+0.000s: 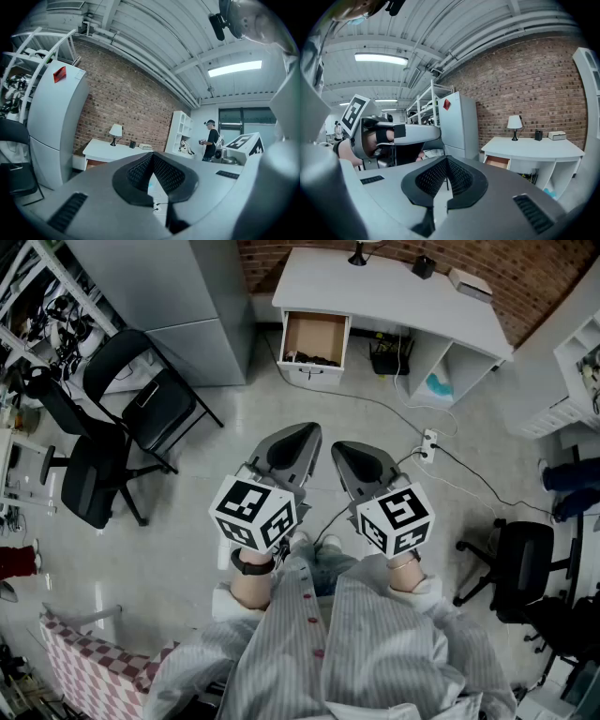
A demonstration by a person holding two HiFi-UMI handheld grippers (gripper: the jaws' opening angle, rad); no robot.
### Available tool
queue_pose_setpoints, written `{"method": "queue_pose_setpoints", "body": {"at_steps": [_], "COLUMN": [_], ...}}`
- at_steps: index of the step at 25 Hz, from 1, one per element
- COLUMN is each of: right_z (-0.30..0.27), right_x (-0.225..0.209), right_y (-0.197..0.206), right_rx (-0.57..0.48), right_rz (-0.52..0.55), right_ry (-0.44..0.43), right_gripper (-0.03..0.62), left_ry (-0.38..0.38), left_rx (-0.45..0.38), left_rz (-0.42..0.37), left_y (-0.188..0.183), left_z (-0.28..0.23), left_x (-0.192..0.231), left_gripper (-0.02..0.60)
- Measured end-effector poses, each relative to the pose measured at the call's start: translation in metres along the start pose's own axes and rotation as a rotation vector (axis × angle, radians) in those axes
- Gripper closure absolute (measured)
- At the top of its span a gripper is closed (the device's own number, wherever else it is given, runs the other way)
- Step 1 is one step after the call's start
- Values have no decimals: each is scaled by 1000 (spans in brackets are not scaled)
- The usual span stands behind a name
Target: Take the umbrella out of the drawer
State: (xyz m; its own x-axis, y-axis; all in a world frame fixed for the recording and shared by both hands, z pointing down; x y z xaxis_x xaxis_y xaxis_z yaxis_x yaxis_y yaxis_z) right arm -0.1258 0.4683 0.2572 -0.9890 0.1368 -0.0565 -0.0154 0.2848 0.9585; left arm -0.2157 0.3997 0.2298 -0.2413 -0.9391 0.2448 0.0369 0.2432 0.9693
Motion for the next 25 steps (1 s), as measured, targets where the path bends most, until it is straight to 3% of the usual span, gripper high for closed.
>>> {"method": "queue_pose_setpoints", "body": {"at_steps": [14,25], "right_z": [10,27], "right_x": [-32,-50], "right_y": [3,13], "right_rx": [-33,-3], "right_rz": [-24,-6], "right_ry": [-22,-41], "right_gripper": [560,559], "left_ry": [-40,-74], "left_rx": [12,10], "left_rz": [-26,-26], "left_y": [4,11], "left_z": [-26,-42], "left_x": [-12,-24], "left_gripper": [572,572]}}
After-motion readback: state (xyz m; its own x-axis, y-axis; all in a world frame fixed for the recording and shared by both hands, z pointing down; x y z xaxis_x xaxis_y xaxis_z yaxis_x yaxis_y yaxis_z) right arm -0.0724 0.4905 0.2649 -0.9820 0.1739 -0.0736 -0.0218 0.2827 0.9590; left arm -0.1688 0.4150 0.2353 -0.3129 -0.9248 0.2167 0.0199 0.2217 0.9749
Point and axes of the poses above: the fingertips, and each gripper's own axes: z backward along the fingers, x to its left, y out of its underside, the point moved 6 cm from there along z, backward along the fingers, and after that the axes turned 3 degrees about y, right-handed, at the moved point
